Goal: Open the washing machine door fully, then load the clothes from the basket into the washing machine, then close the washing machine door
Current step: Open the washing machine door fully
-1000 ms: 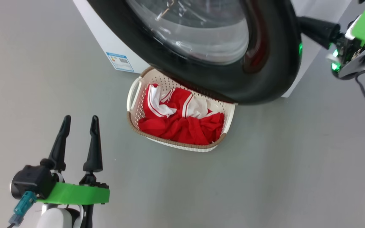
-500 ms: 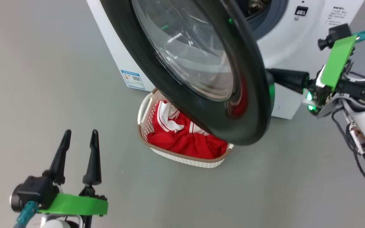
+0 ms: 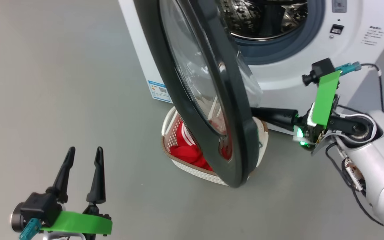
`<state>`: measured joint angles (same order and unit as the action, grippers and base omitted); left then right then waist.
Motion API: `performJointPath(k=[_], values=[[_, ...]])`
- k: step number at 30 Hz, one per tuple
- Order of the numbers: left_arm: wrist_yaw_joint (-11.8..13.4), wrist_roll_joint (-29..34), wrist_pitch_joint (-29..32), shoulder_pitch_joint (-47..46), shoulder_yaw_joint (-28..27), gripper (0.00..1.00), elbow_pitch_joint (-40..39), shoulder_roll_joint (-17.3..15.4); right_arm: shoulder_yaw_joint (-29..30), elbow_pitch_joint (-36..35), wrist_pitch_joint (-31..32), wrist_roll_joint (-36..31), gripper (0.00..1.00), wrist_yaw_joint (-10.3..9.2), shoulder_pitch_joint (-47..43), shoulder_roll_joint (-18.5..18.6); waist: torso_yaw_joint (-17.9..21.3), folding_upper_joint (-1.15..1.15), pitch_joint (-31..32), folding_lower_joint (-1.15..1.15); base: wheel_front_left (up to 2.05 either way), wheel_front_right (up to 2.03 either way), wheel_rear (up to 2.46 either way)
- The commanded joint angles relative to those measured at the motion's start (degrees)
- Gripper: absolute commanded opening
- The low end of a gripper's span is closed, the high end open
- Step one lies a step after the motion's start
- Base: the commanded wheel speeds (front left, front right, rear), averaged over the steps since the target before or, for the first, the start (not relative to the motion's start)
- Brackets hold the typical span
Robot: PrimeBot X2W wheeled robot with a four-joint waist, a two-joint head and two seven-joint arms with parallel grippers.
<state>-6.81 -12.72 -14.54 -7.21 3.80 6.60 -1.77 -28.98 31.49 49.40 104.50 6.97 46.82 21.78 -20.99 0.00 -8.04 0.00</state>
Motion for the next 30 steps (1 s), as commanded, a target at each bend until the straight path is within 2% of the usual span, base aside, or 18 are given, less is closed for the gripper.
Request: performJointPath(k=[1,17,30], values=[[-0.2,0.3,-0.5,0.0,-2.1,1.0,-1.1,-1.1,-0.7,-2.0,0.4,0.7,0.0,0.52,-1.2,-1.2,-1.2,0.0,0.5,0.0,0.0,0.0,0.0],[-0.4,0.5,-0.5,0.7,-2.6,1.0,-0.4,-1.1,-2.4,-4.1,0.0,1.4,0.0,0.52,-3.1,-5.7,-6.8,0.0,2.1,0.0,0.0,0.0,0.0],[-0.5,0.5,-0.5,0.6,-3.0,1.0,-0.1,-1.1,-3.0,-3.3,-0.2,0.7,0.0,0.52,-2.6,-7.7,-7.6,0.0,2.4,0.0,0.0,0.0,0.0]])
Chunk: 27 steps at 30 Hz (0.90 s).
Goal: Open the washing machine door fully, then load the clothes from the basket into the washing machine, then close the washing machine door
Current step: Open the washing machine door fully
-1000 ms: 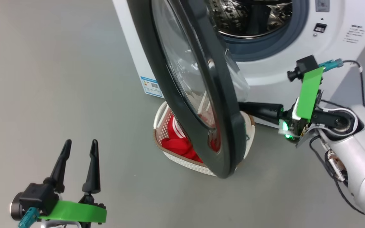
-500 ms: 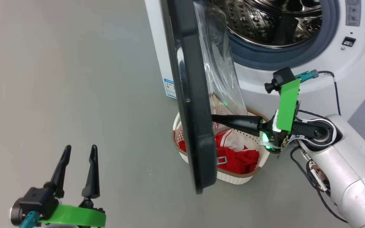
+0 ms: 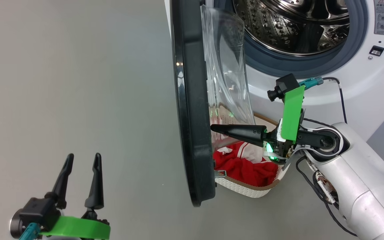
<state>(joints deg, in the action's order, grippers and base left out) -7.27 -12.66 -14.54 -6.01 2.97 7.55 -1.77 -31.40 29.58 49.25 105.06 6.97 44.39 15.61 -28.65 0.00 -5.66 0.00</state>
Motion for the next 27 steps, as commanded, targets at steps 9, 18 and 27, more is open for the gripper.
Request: performJointPath(k=[9,18,27], values=[[-0.1,0.7,-0.5,-0.3,-2.4,1.0,-1.4,-1.1,-0.1,-1.4,0.3,0.0,0.0,0.52,-0.4,-1.6,1.0,0.0,0.2,0.0,0.0,0.0,0.0],[-0.1,0.8,-0.5,-0.1,-2.7,1.0,-1.3,-1.1,0.6,-1.4,-0.3,-0.5,0.0,0.52,-0.5,-1.7,2.8,0.0,0.6,0.0,0.0,0.0,0.0],[-0.2,1.1,-0.5,0.0,-3.1,1.0,-1.4,-1.1,2.0,-4.6,-1.2,-1.0,0.58,0.52,-1.7,-0.8,6.3,0.0,1.1,0.0,0.0,0.0,0.0]])
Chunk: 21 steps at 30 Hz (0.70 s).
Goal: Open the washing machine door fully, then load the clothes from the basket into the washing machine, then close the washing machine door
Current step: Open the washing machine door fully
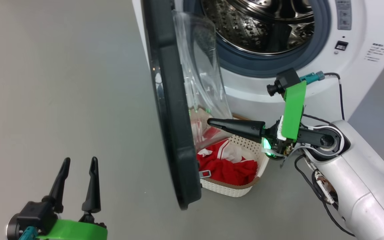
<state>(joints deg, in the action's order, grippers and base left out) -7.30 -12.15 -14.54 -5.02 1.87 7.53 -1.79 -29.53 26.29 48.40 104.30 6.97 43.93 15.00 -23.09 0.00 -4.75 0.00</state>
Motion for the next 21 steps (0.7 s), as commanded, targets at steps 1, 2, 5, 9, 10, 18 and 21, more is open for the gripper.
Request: performJointPath(k=[1,2,5,9,10,18,21], values=[[-0.1,0.6,-0.5,-1.0,-2.1,1.0,-1.3,-1.1,0.3,-1.8,-0.5,-0.3,0.95,0.52,-1.5,0.0,1.3,0.0,0.3,0.0,0.0,0.0,0.0],[-0.1,0.6,-0.5,-1.0,-2.1,1.0,-1.3,-1.1,0.5,-2.2,-0.6,-0.5,1.0,0.52,-1.9,0.1,1.8,0.0,0.3,0.0,0.0,0.0,0.0],[-0.1,0.7,-0.5,-1.0,-2.1,1.0,-1.3,-1.1,1.0,-4.2,-1.5,-1.4,1.0,0.52,-2.9,0.8,3.4,0.0,0.4,0.0,0.0,0.0,0.0],[-0.2,0.8,-0.5,-1.1,-2.2,1.0,-1.3,-1.1,2.4,-7.3,-3.5,-3.0,1.0,0.52,-4.6,1.9,5.6,0.0,0.5,0.0,0.0,0.0,0.0],[-0.2,0.8,-0.5,-1.1,-2.3,1.0,-1.2,-1.1,3.1,-8.8,-4.7,-4.0,1.0,0.52,-5.6,2.6,6.7,0.0,0.8,0.0,0.0,0.0,0.0],[-0.2,1.2,-0.5,-0.9,-2.6,1.0,-0.8,-1.1,5.5,-16.1,-12.2,-11.3,1.0,0.52,-11.2,5.6,10.5,0.0,2.0,0.0,0.0,0.0,0.0],[-0.2,1.4,-0.5,-0.5,-2.8,1.0,-0.9,-1.1,6.6,-19.7,-16.2,-14.6,1.0,0.52,-13.5,6.7,11.5,0.0,2.5,0.0,0.0,0.0,0.0]])
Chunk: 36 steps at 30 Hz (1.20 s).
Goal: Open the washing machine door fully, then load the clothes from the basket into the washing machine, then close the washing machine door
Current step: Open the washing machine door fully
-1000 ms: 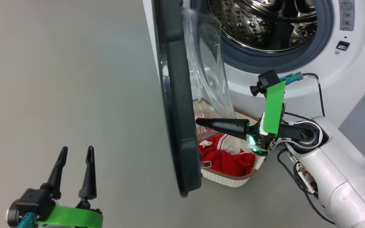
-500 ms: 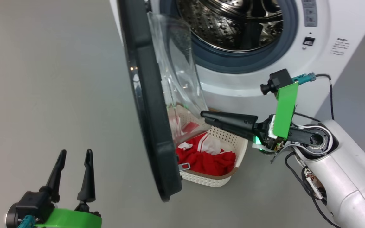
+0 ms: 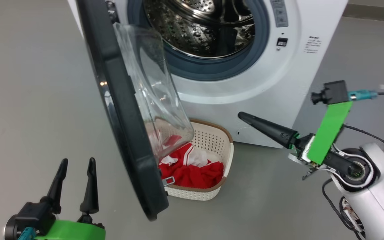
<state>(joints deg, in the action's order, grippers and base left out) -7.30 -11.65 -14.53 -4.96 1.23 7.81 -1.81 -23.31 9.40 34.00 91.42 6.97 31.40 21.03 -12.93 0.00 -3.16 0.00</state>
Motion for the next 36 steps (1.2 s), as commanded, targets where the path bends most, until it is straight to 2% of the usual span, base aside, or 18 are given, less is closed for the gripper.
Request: performJointPath(k=[1,5,11,14,18,22,26,31,36], values=[[-0.2,1.0,-0.5,-0.4,-2.3,1.0,-1.2,-1.1,0.6,-4.1,-3.1,-2.7,1.0,0.52,-1.9,1.0,1.7,0.0,1.1,0.0,0.0,0.0,0.0],[-0.2,1.1,-0.5,0.0,-2.4,1.0,-1.3,-1.1,1.6,-7.5,-8.1,-6.3,1.0,0.52,-4.6,2.3,2.6,0.0,1.6,0.0,0.0,0.0,0.0],[-0.2,1.0,-0.5,1.5,-2.7,1.0,-1.8,-1.2,1.7,-13.0,-18.9,-13.2,1.0,0.52,-10.8,5.1,4.3,0.0,2.9,0.0,0.0,0.0,0.0],[-0.2,1.0,-0.5,2.0,-2.9,1.0,-2.2,-1.2,1.6,-14.7,-26.2,-17.8,1.0,0.52,-13.0,6.9,5.0,0.0,3.0,0.0,0.0,0.0,0.0],[-0.2,1.0,-0.5,2.2,-3.0,1.0,-2.6,-1.4,0.8,-14.6,-36.7,-22.7,1.0,0.52,-16.0,9.0,5.8,0.0,3.2,0.0,0.0,0.0,0.0],[-0.2,1.0,-0.5,2.6,-3.2,1.0,-3.0,-1.5,-0.4,-11.2,-45.9,-28.4,1.0,0.52,-18.4,11.1,6.3,0.0,3.4,0.0,0.0,0.0,0.0],[-0.2,0.9,-0.5,3.0,-3.1,1.0,-3.6,-1.4,1.3,-5.3,-48.9,-37.3,1.0,0.52,-21.6,10.7,6.3,0.0,3.4,0.0,0.0,0.0,0.0],[-0.2,0.7,-0.5,3.1,-3.3,1.0,-4.0,-1.3,7.5,-4.6,-49.0,-45.5,1.0,0.52,-25.2,6.2,6.3,0.0,3.3,0.0,0.0,0.0,0.0],[-0.2,0.6,-0.5,3.1,-3.5,1.0,-4.3,-1.2,9.9,-3.1,-49.0,-52.1,1.0,0.52,-28.0,3.6,6.2,0.0,3.1,0.0,0.0,0.0,0.0]])
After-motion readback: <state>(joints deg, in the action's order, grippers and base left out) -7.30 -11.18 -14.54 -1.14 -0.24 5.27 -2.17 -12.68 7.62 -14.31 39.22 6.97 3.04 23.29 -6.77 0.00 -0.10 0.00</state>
